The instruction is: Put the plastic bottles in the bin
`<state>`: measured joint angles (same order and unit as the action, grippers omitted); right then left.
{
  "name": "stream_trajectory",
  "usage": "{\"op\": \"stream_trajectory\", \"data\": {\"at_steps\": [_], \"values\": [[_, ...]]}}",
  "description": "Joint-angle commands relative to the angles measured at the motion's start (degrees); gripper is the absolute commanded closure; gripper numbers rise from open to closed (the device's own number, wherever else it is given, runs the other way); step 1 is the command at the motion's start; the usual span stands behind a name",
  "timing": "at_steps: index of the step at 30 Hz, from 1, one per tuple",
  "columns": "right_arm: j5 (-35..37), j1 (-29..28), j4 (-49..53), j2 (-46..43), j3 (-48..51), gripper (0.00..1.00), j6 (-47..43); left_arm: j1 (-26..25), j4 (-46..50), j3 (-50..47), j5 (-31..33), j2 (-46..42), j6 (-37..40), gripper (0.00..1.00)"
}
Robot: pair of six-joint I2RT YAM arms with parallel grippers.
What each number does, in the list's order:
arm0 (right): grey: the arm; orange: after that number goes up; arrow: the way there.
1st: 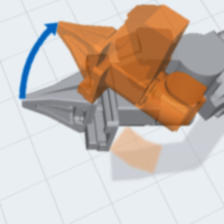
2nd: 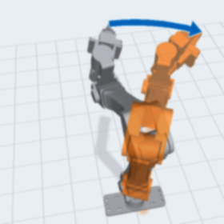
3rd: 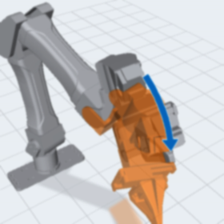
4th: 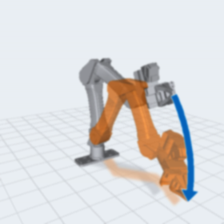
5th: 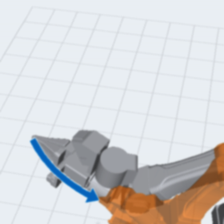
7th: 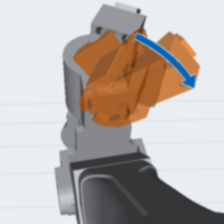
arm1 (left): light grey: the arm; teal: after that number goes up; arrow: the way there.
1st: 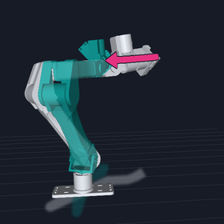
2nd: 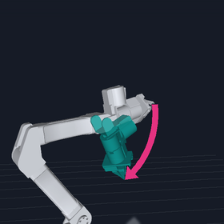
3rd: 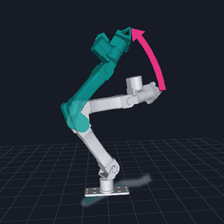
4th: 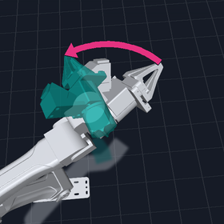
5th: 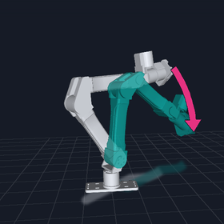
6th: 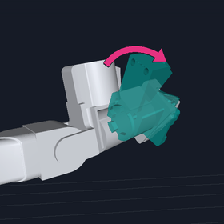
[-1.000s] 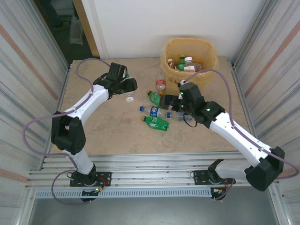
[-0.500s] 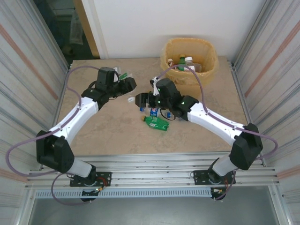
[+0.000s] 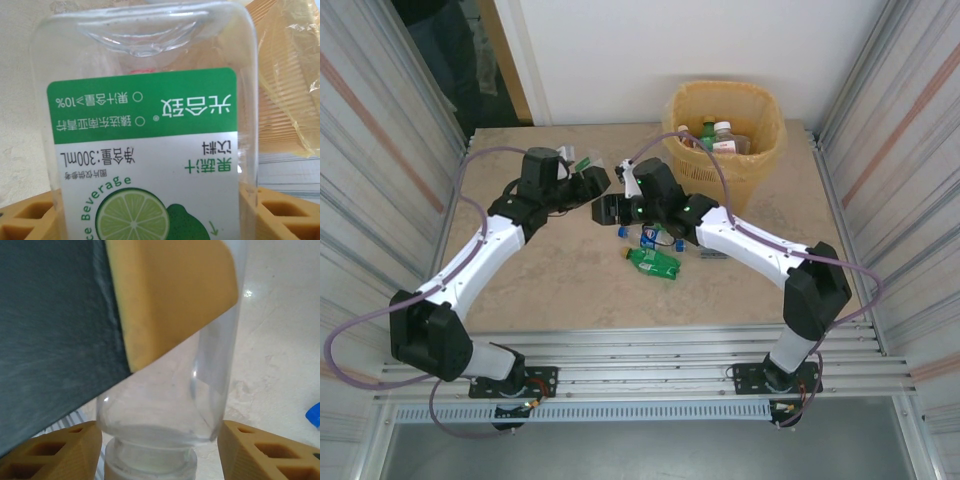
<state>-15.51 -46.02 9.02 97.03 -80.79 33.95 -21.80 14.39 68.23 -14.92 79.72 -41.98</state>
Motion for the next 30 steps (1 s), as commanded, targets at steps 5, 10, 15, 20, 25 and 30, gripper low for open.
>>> {"op": "stream_trajectory", "data": {"at_steps": [5,10,15,20,25,30], "values": [[-1.2,-1.4,1.7,2.3,-3.5,0.39,-2.4,0.3,-2.4,-0.6,-0.9,-2.9,-0.8,0.41],[0.8,-1.6,3.1,1.7,-4.2,0.56,-3.2,0.2,-2.3,-0.7,-0.9,-3.2,-0.7,0.42],[2.8,-1.6,4.3,0.2,-4.0,0.71,-4.3,0.4,-2.2,-1.0,-0.9,-3.6,-0.8,0.35],[5.6,-1.5,7.0,-2.0,-3.7,0.76,-5.8,1.8,-3.0,-0.5,-3.3,-5.3,-1.4,0.01],[10.0,-1.4,11.5,-5.2,-3.7,0.77,-7.8,3.0,-3.1,0.7,-4.2,-9.8,-0.4,0.01],[13.4,-0.1,15.4,-9.1,-4.1,0.76,-9.2,3.4,-2.9,0.9,-3.0,-16.5,2.1,0.01]]}}
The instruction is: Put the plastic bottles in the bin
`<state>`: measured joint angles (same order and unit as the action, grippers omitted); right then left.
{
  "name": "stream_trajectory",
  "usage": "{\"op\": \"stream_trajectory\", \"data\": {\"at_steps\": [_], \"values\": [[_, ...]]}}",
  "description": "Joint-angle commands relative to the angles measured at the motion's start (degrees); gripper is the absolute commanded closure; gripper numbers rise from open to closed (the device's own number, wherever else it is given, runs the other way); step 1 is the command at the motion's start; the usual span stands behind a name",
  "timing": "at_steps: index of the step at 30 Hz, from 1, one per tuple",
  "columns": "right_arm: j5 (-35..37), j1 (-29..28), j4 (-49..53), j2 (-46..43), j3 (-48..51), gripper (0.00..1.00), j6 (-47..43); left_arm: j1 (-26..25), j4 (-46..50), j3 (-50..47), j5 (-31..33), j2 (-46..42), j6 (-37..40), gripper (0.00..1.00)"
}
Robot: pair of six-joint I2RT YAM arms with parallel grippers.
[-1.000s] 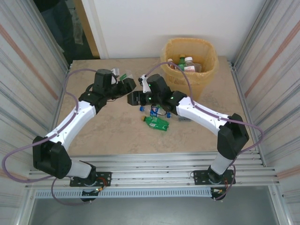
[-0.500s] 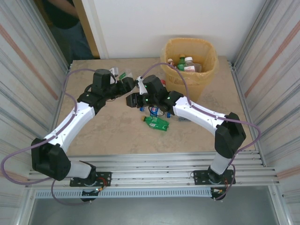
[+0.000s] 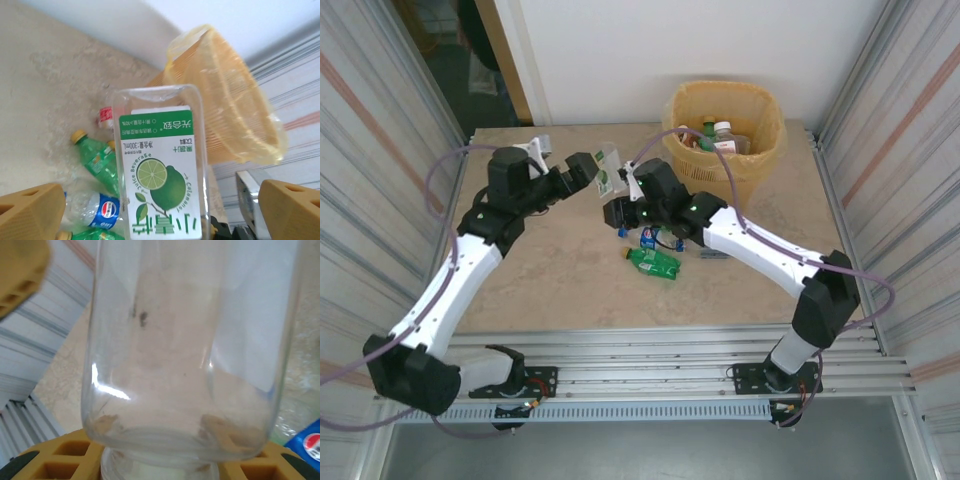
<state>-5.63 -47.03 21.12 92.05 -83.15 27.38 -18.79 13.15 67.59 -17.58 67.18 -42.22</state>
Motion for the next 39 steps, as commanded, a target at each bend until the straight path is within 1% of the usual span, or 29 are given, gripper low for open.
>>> {"op": "stream_trajectory", "data": {"at_steps": [1,5,8,15,20,24,29,33,39], "values": [[4.2,1.3,4.1,-5.2,-2.1,0.76,-3.1,0.4,-1.4,1.4,0.2,-5.4,3.1,0.01],[5.9,3.7,7.7,-9.1,-3.8,0.75,-5.0,0.3,-0.5,0.0,3.2,-10.1,6.7,0.01],[5.9,7.3,10.9,-12.1,-5.6,0.74,-5.5,0.4,0.6,-2.3,6.3,-13.3,9.1,0.01],[2.6,19.2,19.4,-14.8,-12.1,0.73,-5.7,0.5,3.9,-6.4,12.1,-18.3,11.7,0.01],[-1.5,27.2,22.1,-14.1,-15.8,0.73,-6.4,0.6,5.2,-8.0,14.1,-19.9,11.8,0.01],[-5.4,32.1,23.5,-11.5,-18.8,0.73,-6.5,0.6,5.7,-8.2,14.3,-20.2,11.7,0.01],[-9.0,35.7,25.0,-6.8,-22.4,0.73,-6.6,0.8,5.8,-8.5,14.8,-20.5,11.4,0.01],[-11.0,37.2,26.8,-1.8,-26.9,0.73,-7.0,0.8,5.8,-8.8,15.0,-20.4,11.3,0.01],[-10.6,37.4,32.7,6.6,-34.8,0.72,-9.9,0.8,6.0,-8.9,15.3,-20.2,11.3,0.01]]}}
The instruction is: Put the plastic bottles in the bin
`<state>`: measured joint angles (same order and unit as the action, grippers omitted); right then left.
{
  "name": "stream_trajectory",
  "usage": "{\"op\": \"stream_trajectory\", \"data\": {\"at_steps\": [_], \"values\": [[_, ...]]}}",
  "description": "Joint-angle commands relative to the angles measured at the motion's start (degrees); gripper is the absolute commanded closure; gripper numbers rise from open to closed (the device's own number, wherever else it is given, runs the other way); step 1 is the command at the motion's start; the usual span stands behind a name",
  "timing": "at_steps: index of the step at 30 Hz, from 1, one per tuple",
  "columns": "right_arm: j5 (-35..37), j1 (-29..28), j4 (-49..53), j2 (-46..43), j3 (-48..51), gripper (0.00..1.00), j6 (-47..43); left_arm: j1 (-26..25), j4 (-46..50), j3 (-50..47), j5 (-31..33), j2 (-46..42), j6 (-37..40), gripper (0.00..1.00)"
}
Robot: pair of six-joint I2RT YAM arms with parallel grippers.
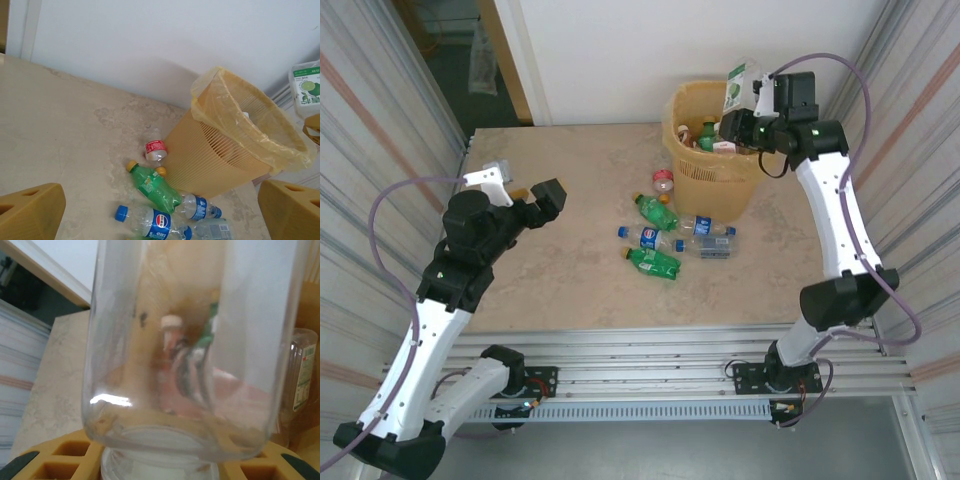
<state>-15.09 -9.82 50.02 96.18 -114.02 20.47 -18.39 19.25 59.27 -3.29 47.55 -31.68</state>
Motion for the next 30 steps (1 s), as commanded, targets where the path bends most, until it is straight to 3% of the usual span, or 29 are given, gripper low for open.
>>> {"op": "stream_trajectory", "data": {"at_steps": [1,16,22,26,30], "values": [[-1.2,0.1,4.6,3.7,-5.0,0.72,-3.4,0.4,-0.1,-0.6,1.0,-0.5,0.7,0.01],[-1.6,0.2,11.0,16.1,-14.6,0.66,-8.9,0.8,-0.3,-0.8,0.7,0.8,-0.7,0.01],[0.9,0.2,12.0,17.1,-14.9,0.51,-9.6,0.9,-0.7,-0.8,0.1,1.5,-1.4,0.01],[2.8,0.2,12.5,17.1,-15.5,0.33,-9.7,1.0,-0.8,-0.8,-0.2,2.0,-1.6,0.01],[4.2,0.3,13.2,16.9,-16.6,0.30,-10.0,1.2,-1.0,-0.8,-0.5,2.4,-1.8,0.01]]}}
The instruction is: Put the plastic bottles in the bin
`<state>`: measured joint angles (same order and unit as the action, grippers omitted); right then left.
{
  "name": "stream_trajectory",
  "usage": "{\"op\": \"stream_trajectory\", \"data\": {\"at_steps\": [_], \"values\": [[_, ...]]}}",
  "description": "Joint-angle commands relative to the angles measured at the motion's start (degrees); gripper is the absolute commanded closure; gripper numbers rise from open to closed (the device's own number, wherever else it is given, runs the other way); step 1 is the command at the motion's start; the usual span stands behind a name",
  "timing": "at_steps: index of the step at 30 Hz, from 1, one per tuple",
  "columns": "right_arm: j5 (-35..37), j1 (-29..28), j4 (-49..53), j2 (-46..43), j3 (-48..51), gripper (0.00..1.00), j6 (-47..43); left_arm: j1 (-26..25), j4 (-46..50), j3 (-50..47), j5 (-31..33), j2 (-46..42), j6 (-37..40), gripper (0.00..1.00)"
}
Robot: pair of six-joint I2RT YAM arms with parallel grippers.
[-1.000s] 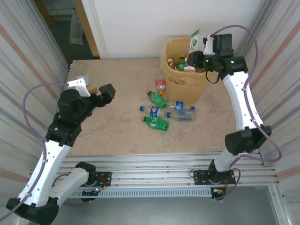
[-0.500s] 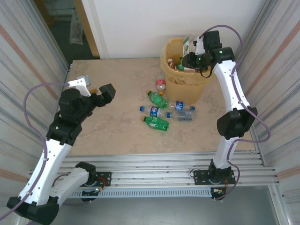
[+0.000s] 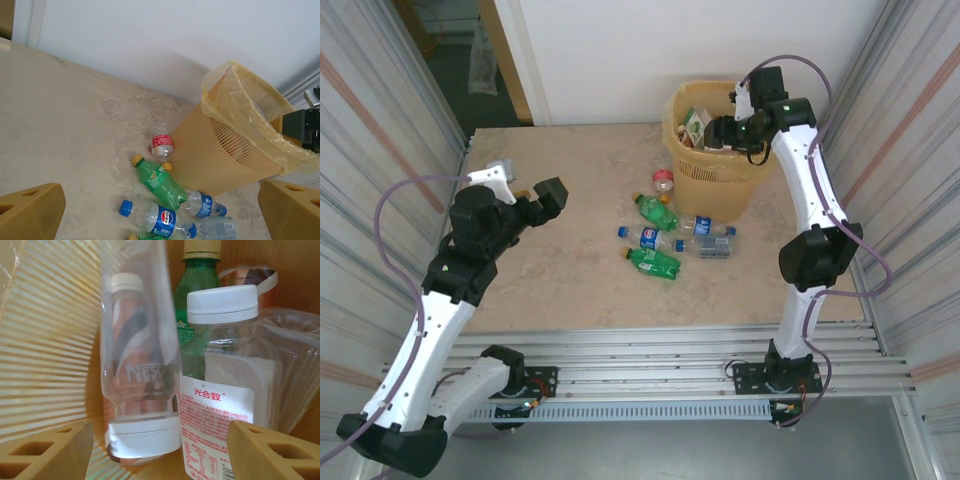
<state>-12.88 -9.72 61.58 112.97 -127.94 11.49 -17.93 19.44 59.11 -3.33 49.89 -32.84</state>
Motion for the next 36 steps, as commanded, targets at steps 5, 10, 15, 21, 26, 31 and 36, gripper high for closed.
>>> {"op": "stream_trajectory", "data": {"at_steps": [5,10,15,21,26,31,36], "values": [[2.5,0.2,2.1,-1.0,-4.0,0.31,-1.2,0.7,-1.4,-0.7,-0.7,1.0,-0.5,0.01],[2.7,0.2,1.6,-3.8,-4.1,0.29,-0.9,0.7,-1.2,0.2,-1.8,3.8,-0.1,0.01],[4.4,0.1,1.7,-7.8,-3.6,0.24,-0.5,0.7,-0.5,1.3,-4.1,7.8,-0.1,0.01],[6.8,-0.5,-0.5,-15.6,3.2,0.18,0.6,0.7,-0.5,1.0,-6.4,11.6,0.0,0.01],[12.8,-5.9,-3.2,-24.7,13.5,0.14,-0.5,0.8,-0.5,-0.3,-5.5,12.5,-0.4,0.01],[21.0,-16.5,-4.3,-32.6,24.8,0.12,-0.8,0.9,-0.5,-2.2,-4.0,12.4,-1.0,0.01],[24.3,-27.1,-4.6,-35.9,33.7,0.10,1.3,1.2,-0.9,-3.7,-3.7,12.3,-1.6,0.01]]}}
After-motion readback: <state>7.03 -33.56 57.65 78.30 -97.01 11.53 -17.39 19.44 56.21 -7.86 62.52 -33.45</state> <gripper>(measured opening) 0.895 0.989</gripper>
